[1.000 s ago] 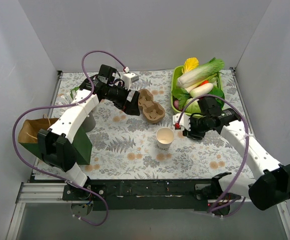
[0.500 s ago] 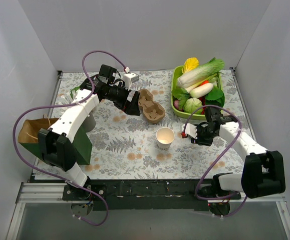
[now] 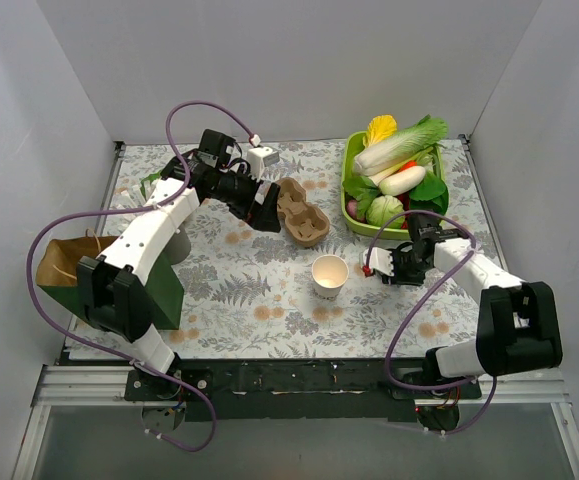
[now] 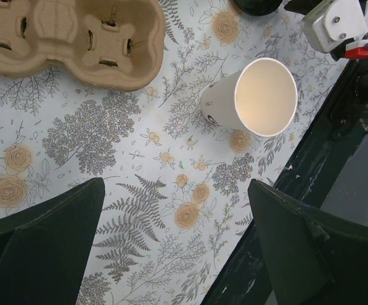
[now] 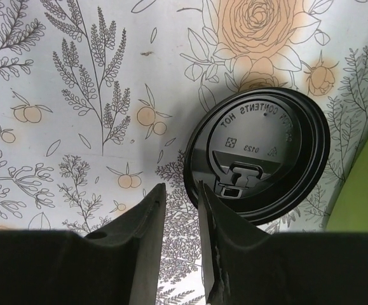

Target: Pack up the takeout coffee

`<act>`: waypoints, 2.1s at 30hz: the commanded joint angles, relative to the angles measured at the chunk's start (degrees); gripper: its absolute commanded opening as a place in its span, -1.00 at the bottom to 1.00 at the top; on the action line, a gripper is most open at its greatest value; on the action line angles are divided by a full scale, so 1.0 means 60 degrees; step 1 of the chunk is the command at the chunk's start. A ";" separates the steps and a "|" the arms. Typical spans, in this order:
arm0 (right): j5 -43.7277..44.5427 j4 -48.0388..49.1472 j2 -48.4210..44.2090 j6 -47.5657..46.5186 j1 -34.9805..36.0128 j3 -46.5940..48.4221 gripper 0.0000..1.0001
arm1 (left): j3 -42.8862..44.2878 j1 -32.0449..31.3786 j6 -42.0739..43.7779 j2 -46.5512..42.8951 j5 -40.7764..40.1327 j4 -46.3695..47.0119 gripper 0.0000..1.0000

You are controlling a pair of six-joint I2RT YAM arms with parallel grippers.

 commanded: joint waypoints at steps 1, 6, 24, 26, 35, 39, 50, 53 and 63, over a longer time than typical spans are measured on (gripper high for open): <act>0.0081 0.0213 0.0298 -0.0465 -0.0044 0.0341 -0.34 | 0.0420 -0.0040 0.0132 -0.0018 0.0125 -0.0054 0.96; 0.0169 0.0301 0.0547 -0.0685 -0.0044 0.0313 -0.40 | 0.0508 -0.0040 0.0147 0.0070 0.0067 -0.0039 0.96; -0.1146 -0.2142 -0.0726 0.1384 -0.0029 0.1906 -0.97 | 0.0348 -0.0084 0.0454 -0.0148 -0.0110 0.0880 0.90; -0.2007 -0.3571 -0.0728 0.2415 -0.0015 0.3457 -0.97 | -0.0395 -0.0084 0.0440 -0.0718 0.0283 0.1394 0.89; -0.6663 -0.5531 0.0197 0.6447 -0.0029 0.6613 -0.97 | -0.4603 -0.0362 -0.0102 -0.3415 0.1663 0.5673 0.91; -0.8324 -0.3323 0.0327 0.9077 -0.0044 0.5488 -0.97 | -0.5103 -0.0582 0.0411 -0.3577 0.1547 0.5879 0.91; -1.2369 0.1952 0.1455 1.4457 -0.0103 0.3595 -0.97 | -0.4678 -0.1270 -0.0511 -0.2582 0.1150 0.6157 0.90; -1.2530 0.2117 0.1704 1.4784 -0.0088 0.3404 -0.97 | -0.4663 -0.1358 -0.0760 -0.2318 0.1151 0.6420 0.90; -1.2575 0.4517 0.1705 1.6613 -0.0088 0.1793 -0.97 | -0.4151 -0.1827 -0.1039 -0.1351 0.0945 0.6743 0.92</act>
